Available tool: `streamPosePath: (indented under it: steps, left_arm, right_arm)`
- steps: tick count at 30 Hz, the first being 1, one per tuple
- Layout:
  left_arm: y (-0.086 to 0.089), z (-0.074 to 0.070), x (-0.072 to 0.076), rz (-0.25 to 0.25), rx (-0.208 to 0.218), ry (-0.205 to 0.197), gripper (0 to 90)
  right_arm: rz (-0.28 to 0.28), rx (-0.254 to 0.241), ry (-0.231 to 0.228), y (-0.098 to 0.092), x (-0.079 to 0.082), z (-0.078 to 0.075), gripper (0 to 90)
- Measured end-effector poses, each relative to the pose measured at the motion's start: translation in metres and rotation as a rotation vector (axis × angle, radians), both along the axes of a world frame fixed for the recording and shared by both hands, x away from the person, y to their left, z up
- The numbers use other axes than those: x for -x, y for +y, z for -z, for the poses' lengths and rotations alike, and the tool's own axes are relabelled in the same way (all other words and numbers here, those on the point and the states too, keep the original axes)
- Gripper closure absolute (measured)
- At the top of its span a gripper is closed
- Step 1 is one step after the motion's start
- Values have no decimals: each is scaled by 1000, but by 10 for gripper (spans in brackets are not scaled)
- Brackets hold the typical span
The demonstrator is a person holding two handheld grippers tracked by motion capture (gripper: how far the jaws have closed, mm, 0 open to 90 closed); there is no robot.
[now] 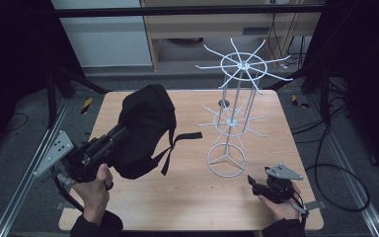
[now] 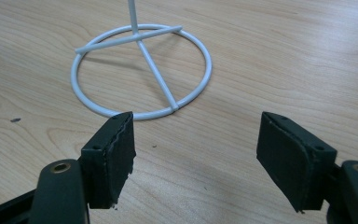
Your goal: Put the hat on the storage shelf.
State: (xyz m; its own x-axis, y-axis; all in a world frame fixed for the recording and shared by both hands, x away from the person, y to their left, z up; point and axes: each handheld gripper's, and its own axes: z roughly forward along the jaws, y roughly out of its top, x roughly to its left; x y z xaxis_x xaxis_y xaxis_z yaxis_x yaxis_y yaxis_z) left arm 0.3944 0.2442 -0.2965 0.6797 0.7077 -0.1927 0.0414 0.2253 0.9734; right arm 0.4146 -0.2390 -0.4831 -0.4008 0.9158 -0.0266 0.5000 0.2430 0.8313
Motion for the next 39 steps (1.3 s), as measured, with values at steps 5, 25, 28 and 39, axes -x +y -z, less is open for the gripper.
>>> streamPosePath:
  steps: [5, 25, 28, 39]
  left_arm:
    - [-5, -12, 0, 16, 25, -31, 785]
    - [-33, -54, -23, 53, 67, -115, 786]
    - [-35, -58, -27, 57, 67, -113, 786]
    - [-47, -71, -37, 72, 30, -105, 785]
  right_arm:
    - [0, 1, -3, 0, 0, 0, 279]
    - [0, 3, -4, 0, 0, 1, 277]
    - [-3, 7, -5, 0, 0, 1, 277]
    - [-2, 5, -5, -1, -1, 2, 276]
